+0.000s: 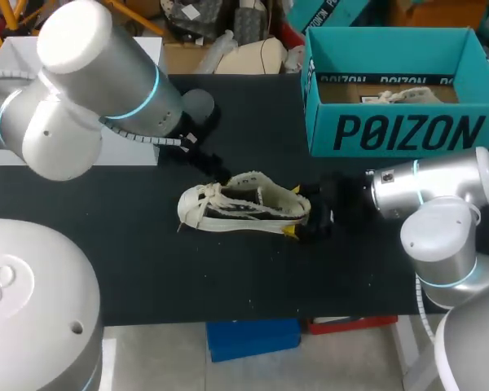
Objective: Take the shoe out of the shoebox, open the shoe tongue, remove and reinsert the insole, then place the shoe into the shoebox
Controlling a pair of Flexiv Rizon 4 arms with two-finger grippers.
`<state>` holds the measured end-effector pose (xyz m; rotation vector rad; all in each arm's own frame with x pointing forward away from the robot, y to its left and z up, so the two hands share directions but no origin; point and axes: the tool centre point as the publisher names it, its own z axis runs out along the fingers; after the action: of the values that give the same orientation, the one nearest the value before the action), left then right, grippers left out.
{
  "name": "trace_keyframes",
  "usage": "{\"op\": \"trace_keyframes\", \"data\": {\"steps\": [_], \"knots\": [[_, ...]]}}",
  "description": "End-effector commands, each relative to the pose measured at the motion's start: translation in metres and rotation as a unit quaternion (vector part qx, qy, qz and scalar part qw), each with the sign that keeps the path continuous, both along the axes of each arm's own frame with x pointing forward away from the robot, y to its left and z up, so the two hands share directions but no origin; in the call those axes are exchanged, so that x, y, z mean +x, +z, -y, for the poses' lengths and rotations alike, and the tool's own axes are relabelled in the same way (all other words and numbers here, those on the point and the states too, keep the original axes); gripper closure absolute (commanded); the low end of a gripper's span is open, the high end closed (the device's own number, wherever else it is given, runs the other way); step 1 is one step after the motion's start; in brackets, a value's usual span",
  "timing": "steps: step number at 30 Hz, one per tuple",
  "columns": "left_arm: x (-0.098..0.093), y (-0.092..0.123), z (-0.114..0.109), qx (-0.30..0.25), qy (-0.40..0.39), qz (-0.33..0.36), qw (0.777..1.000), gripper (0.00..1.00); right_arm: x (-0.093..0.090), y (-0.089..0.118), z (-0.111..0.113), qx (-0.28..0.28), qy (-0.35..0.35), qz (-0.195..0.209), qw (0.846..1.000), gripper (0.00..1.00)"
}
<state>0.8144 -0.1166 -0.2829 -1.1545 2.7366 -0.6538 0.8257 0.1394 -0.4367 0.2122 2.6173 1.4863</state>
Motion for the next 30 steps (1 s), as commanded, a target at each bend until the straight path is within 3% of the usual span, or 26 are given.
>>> {"op": "trace_keyframes", "data": {"steps": [1, 12, 17, 25, 30], "knots": [[0.006, 0.005, 0.016, 0.148, 0.235, -0.119, 0.953, 0.00, 0.000, -0.001, -0.003, -0.002, -0.002, 0.000, 1.000, 1.00], [0.006, 0.005, 0.016, 0.148, 0.235, -0.119, 0.953, 0.00, 0.000, -0.001, -0.003, -0.002, -0.002, 0.000, 1.000, 1.00], [0.001, -0.008, 0.031, 0.189, 0.287, -0.124, 0.931, 0.00, 0.000, -0.001, -0.003, -0.002, -0.002, 0.000, 1.000, 1.00], [-0.002, -0.026, 0.059, 0.205, 0.254, -0.124, 0.937, 0.00, 0.000, -0.001, -0.003, -0.002, -0.002, 0.000, 1.000, 1.00], [0.003, -0.042, 0.071, 0.245, 0.254, -0.134, 0.926, 0.00, 0.000, -0.001, -0.003, -0.002, -0.002, 0.000, 1.000, 1.00]]}}
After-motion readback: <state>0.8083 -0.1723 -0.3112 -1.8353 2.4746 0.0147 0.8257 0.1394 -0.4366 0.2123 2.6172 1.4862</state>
